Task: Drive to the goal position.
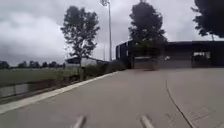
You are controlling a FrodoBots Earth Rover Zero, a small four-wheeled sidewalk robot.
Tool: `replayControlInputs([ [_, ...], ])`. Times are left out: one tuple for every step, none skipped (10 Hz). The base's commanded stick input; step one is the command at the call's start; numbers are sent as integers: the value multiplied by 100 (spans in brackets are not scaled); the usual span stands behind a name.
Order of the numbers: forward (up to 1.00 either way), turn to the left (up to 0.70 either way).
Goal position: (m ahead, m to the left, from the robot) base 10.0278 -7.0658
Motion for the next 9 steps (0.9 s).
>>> replayControlInputs([
  [100,-40],
  [100,-39],
  [99,-39],
  [99,-38],
  [98,-38],
  [98,-38],
  [98,-38],
  [99,-39],
  [100,-33],
])
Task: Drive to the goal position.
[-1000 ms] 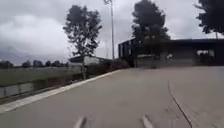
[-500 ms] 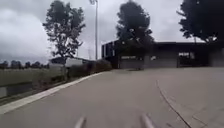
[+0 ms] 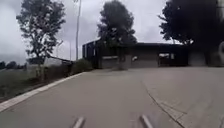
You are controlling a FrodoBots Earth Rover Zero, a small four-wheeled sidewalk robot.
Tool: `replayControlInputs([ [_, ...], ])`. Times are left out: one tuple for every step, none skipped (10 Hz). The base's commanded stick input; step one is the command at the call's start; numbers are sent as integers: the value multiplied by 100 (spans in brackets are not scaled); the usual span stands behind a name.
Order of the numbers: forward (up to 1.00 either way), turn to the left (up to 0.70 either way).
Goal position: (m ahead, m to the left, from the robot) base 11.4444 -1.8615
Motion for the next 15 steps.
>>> replayControlInputs([
  [100,-11],
  [100,0],
  [100,0],
  [100,0],
  [100,0],
  [100,0],
  [100,0],
  [100,0],
  [100,0],
  [100,0],
  [100,-22],
  [100,-39],
  [100,-39],
  [100,-39],
  [100,-38],
])
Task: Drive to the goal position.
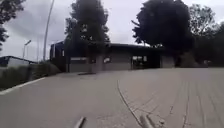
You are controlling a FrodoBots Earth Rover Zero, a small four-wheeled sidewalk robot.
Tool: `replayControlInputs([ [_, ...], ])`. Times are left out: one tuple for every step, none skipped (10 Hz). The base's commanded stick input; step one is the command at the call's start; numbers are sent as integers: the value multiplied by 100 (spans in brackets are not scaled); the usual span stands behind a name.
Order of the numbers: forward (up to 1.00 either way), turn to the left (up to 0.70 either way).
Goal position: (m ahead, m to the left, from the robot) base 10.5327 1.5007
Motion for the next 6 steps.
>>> replayControlInputs([
  [100,-38],
  [100,-38],
  [100,-38],
  [100,-38],
  [100,-39],
  [100,-39],
])
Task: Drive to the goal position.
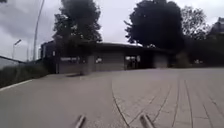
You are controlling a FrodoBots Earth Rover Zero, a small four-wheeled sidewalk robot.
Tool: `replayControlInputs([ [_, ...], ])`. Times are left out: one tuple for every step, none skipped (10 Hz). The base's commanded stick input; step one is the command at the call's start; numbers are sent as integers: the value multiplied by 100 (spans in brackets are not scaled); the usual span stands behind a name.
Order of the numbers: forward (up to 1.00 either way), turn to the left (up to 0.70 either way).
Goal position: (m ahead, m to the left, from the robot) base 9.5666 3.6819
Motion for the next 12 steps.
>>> replayControlInputs([
  [99,-38],
  [98,-38],
  [98,-38],
  [98,-38],
  [98,-7],
  [99,0],
  [100,0],
  [99,0],
  [98,0],
  [98,-3],
  [98,-10],
  [98,-13],
])
